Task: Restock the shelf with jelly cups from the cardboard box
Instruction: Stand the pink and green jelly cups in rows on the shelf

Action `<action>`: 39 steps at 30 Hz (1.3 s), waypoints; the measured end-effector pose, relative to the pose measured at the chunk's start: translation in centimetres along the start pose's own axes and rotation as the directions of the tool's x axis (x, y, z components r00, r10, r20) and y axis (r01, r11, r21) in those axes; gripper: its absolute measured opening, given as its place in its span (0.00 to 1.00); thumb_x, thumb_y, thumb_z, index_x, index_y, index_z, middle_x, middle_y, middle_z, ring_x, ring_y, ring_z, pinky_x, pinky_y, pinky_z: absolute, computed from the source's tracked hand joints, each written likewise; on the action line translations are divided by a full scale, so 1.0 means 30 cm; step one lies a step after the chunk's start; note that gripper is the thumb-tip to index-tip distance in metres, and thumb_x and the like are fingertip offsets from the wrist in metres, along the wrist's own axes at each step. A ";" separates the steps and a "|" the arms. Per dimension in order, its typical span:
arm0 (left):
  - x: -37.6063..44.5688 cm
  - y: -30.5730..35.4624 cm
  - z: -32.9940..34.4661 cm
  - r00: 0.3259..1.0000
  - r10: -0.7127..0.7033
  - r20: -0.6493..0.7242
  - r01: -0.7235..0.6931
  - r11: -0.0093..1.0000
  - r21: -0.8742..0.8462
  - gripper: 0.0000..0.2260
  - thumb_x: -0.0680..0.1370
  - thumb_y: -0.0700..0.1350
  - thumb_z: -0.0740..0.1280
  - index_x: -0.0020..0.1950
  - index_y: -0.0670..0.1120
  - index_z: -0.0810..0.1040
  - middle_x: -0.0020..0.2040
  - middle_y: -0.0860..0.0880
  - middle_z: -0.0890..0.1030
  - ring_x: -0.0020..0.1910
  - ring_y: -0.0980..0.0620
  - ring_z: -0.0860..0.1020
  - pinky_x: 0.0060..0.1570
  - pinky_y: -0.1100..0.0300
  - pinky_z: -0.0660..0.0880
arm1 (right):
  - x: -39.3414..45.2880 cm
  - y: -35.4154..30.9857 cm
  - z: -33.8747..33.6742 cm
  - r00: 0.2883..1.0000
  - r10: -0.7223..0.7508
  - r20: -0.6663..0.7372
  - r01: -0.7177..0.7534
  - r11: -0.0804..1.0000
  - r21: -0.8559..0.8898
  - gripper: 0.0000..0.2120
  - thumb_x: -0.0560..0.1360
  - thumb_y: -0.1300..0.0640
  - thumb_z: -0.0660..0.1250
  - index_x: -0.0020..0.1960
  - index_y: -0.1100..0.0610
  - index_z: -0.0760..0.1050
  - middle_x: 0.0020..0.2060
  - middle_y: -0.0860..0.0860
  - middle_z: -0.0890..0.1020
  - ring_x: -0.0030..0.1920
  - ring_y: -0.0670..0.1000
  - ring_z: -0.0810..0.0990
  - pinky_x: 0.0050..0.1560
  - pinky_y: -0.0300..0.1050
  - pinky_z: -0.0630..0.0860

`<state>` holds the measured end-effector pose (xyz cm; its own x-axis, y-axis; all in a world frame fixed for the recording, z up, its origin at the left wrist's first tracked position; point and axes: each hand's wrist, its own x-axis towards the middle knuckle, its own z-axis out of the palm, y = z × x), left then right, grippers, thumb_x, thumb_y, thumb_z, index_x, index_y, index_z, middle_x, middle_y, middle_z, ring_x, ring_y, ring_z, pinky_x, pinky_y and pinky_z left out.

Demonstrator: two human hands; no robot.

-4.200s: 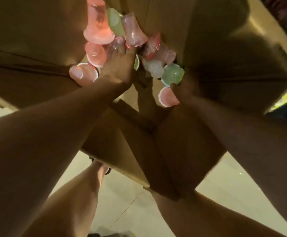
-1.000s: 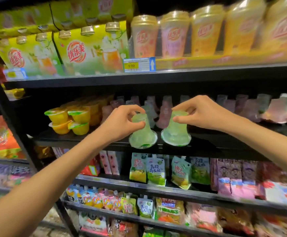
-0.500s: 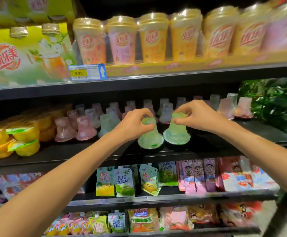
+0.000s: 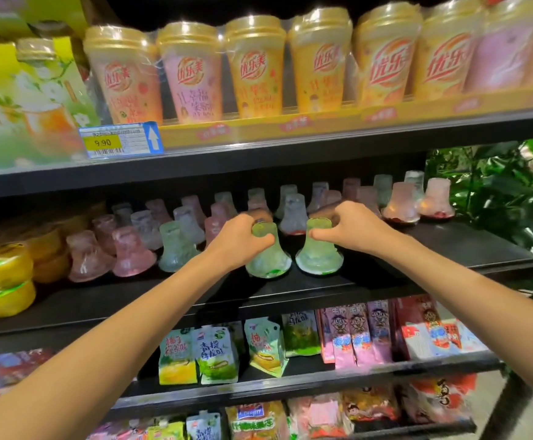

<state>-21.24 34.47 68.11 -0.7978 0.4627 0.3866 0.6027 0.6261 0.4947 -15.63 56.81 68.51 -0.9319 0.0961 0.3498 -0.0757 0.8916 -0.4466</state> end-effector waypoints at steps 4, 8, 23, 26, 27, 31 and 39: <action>0.012 -0.021 0.017 1.000 0.014 0.010 -0.014 0.998 0.056 0.10 0.75 0.43 0.68 0.38 0.38 0.77 0.26 0.52 0.71 0.24 0.58 0.68 0.25 0.67 0.61 | 0.016 0.002 0.034 1.000 -0.012 0.008 0.012 1.000 0.015 0.23 0.71 0.46 0.73 0.26 0.54 0.66 0.21 0.46 0.68 0.24 0.45 0.67 0.28 0.43 0.59; 0.011 -0.024 0.023 0.999 0.046 -0.007 -0.045 0.994 0.095 0.13 0.76 0.41 0.68 0.32 0.42 0.71 0.26 0.53 0.68 0.25 0.58 0.66 0.25 0.67 0.62 | 0.027 0.013 0.051 1.000 -0.028 0.009 0.028 1.000 0.000 0.20 0.71 0.44 0.71 0.28 0.55 0.70 0.23 0.47 0.72 0.27 0.48 0.71 0.28 0.43 0.61; -0.257 -0.042 0.069 0.928 0.372 -0.019 -0.322 0.829 0.458 0.18 0.79 0.53 0.60 0.65 0.46 0.75 0.60 0.49 0.76 0.58 0.49 0.75 0.53 0.54 0.73 | -0.252 0.093 0.060 0.890 -0.410 -0.198 0.381 0.909 -0.169 0.17 0.79 0.54 0.65 0.67 0.54 0.74 0.59 0.47 0.76 0.59 0.48 0.75 0.54 0.47 0.76; -0.314 -0.071 0.138 0.951 0.305 0.049 -0.291 0.832 0.472 0.23 0.79 0.57 0.56 0.68 0.45 0.74 0.62 0.48 0.76 0.60 0.49 0.75 0.57 0.55 0.73 | -0.296 0.145 0.144 0.932 -0.354 -0.083 0.335 0.924 -0.182 0.19 0.79 0.52 0.65 0.70 0.54 0.72 0.63 0.47 0.75 0.61 0.48 0.73 0.60 0.48 0.75; -0.319 -0.075 0.155 0.957 0.281 0.064 -0.278 0.839 0.468 0.25 0.79 0.57 0.55 0.70 0.45 0.73 0.64 0.48 0.74 0.62 0.49 0.74 0.58 0.55 0.73 | -0.299 0.155 0.165 0.941 -0.336 -0.042 0.324 0.929 -0.180 0.20 0.80 0.50 0.63 0.71 0.53 0.71 0.65 0.47 0.73 0.63 0.48 0.72 0.64 0.45 0.72; -0.323 -0.073 0.192 0.979 0.191 0.074 -0.205 0.897 0.391 0.28 0.80 0.59 0.54 0.75 0.44 0.64 0.70 0.47 0.66 0.69 0.49 0.66 0.66 0.55 0.68 | -0.287 0.165 0.200 0.962 -0.271 0.015 0.271 0.954 -0.130 0.22 0.82 0.47 0.58 0.75 0.52 0.66 0.71 0.44 0.67 0.69 0.44 0.66 0.67 0.36 0.63; -0.291 -0.067 0.191 0.986 0.147 0.075 -0.164 0.916 0.366 0.27 0.82 0.58 0.54 0.76 0.44 0.62 0.70 0.47 0.63 0.71 0.50 0.61 0.68 0.58 0.65 | -0.265 0.152 0.201 0.968 -0.247 0.032 0.249 0.960 -0.128 0.22 0.83 0.45 0.54 0.74 0.49 0.67 0.67 0.41 0.66 0.66 0.42 0.67 0.64 0.43 0.71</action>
<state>-15.56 32.79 59.29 -0.6996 0.5952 0.3954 0.6782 0.7274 0.1049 -10.71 57.44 58.72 -0.8950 -0.1416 0.4230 -0.2595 0.9366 -0.2355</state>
